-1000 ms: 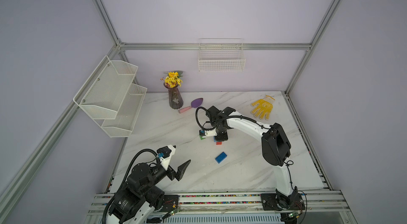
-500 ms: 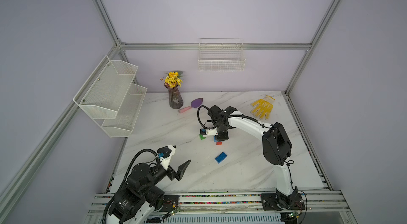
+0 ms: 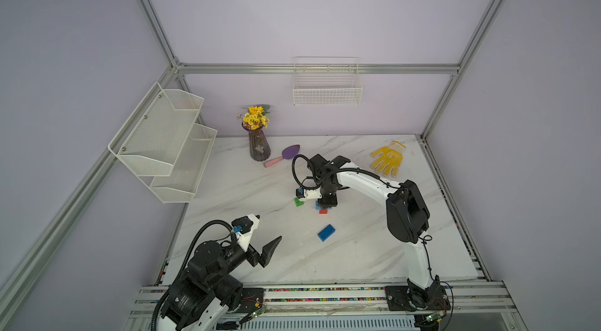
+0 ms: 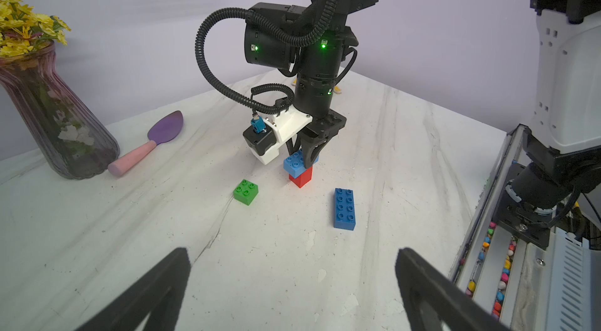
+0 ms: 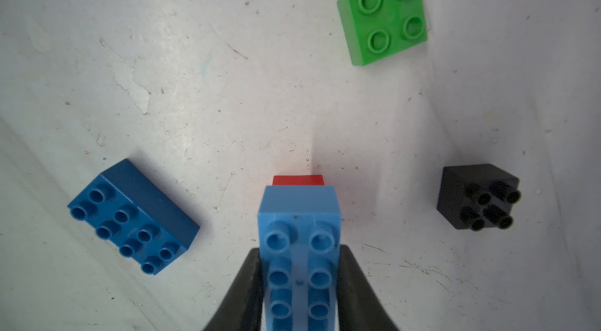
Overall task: Assemble the letter f with lego
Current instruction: Assemble the lego brick with the lego brick.
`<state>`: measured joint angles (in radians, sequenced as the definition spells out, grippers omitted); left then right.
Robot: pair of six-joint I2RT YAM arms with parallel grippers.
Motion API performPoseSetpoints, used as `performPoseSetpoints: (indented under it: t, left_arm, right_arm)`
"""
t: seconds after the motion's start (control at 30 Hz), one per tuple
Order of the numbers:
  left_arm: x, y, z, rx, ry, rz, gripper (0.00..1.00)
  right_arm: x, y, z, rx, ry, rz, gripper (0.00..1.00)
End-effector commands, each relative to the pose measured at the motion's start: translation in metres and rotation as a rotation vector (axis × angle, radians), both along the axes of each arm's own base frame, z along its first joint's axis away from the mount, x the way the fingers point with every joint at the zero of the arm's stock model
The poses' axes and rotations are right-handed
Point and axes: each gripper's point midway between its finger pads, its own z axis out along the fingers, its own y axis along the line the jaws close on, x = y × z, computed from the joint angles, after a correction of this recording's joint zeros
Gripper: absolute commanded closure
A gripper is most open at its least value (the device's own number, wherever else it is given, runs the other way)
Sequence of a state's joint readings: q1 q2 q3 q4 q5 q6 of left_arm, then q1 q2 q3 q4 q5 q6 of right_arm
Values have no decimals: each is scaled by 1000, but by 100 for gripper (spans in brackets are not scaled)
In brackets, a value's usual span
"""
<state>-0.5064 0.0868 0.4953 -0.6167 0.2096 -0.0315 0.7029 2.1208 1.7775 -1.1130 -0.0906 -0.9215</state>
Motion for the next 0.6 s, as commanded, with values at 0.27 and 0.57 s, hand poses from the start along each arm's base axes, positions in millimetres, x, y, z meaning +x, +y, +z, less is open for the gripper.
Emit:
performPoseSetpoints:
  t: [0.27,0.57]
  left_arm:
    - [-1,-5,2,12,-31,-34,0]
    - [-2,-6,1,12,-26,-39,0]
  right_arm:
    - [-39,-18,-59,-124,243,-12,100]
    - [-39,-16,-64,-124,258,-15,100]
